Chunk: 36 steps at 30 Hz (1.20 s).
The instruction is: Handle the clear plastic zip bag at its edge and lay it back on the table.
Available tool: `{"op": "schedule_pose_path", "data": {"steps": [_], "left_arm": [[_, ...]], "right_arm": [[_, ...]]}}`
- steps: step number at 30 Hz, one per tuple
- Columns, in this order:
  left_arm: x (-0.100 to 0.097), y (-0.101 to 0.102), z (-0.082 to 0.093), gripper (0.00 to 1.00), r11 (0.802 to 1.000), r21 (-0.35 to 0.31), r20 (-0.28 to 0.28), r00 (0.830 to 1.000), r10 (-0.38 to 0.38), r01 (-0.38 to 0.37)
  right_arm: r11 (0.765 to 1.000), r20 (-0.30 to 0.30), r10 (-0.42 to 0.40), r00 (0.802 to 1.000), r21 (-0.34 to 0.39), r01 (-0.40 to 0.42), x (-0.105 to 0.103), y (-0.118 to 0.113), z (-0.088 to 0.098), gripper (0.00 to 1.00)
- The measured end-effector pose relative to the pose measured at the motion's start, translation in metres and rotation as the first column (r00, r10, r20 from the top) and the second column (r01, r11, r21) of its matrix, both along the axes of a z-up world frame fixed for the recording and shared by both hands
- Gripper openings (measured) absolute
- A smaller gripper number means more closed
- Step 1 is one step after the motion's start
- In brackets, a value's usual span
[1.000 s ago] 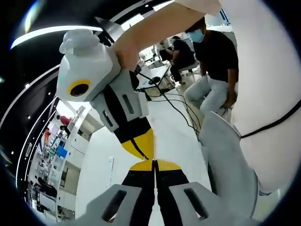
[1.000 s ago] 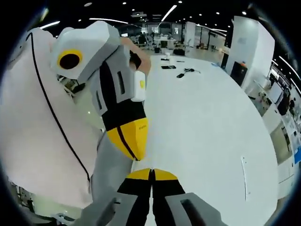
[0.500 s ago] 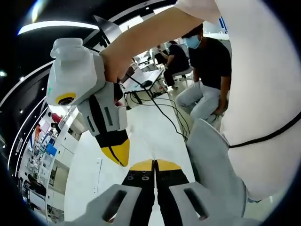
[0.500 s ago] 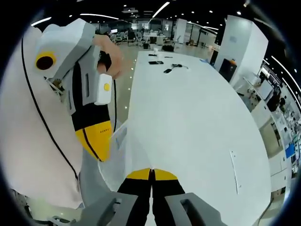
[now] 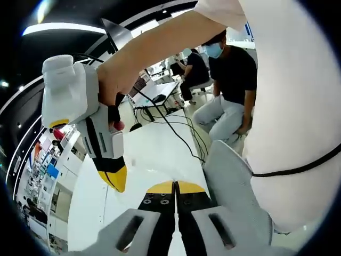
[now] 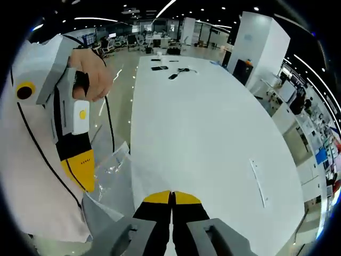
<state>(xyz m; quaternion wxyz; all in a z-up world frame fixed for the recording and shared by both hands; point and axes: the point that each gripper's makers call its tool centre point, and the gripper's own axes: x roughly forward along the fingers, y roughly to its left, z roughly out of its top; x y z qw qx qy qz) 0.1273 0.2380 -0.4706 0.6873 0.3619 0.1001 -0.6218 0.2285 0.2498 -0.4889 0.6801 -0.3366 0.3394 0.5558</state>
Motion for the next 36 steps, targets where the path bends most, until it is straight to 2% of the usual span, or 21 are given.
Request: {"op": "schedule_pose_path", "data": {"steps": [12,17,26,36], "left_arm": [[-0.003,-0.002,-0.005,0.0,1.0,0.006,-0.002,1.0,0.005,-0.005],[-0.001,0.002,-0.009,0.0,1.0,0.001,-0.022,0.999,0.029,-0.029],[0.014,0.016,-0.01,0.0,0.995,-0.022,-0.02,0.996,0.092,-0.093],[0.029,0.027,-0.005,0.0,0.984,-0.059,-0.027,0.985,0.169,-0.17]], "right_arm": [[0.997,0.021,-0.073,0.997,0.002,0.073,0.007,-0.007,0.0,0.0],[0.995,0.043,-0.102,0.994,0.014,0.101,0.012,-0.009,0.002,0.0],[0.998,0.151,-0.052,0.987,-0.02,0.056,0.007,-0.004,0.011,0.0],[0.999,0.209,-0.008,0.978,-0.029,0.014,0.0,0.002,0.018,0.0]]}}
